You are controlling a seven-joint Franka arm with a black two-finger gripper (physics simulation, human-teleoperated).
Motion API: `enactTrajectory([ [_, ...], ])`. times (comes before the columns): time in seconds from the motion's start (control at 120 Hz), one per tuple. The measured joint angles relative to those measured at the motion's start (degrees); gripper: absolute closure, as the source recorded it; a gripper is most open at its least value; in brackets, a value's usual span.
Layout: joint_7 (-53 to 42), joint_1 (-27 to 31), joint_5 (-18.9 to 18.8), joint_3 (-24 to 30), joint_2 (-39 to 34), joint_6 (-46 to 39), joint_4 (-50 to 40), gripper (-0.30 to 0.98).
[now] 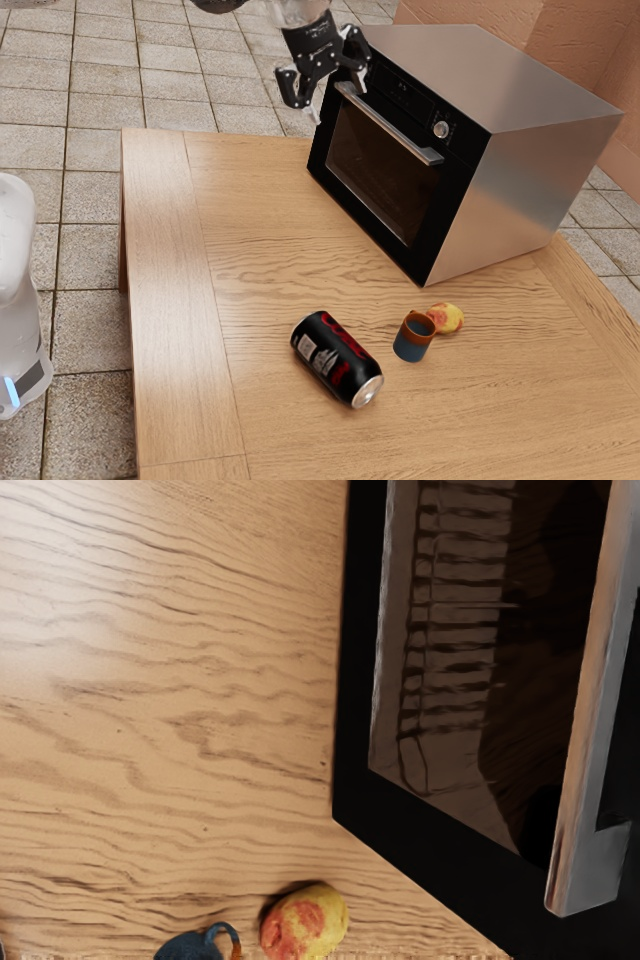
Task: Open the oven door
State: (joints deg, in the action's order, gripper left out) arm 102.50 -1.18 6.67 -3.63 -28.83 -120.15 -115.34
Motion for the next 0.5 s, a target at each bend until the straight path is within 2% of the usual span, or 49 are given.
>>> enactTrajectory([
  [0.25, -0.23, 0.1, 2.0, 2.93, 4.29, -9.67, 0.57, 0.0],
  [0.5, -0.37, 0.04, 2.62, 4.99, 7.18, -14.65, 1.91, 0.0],
])
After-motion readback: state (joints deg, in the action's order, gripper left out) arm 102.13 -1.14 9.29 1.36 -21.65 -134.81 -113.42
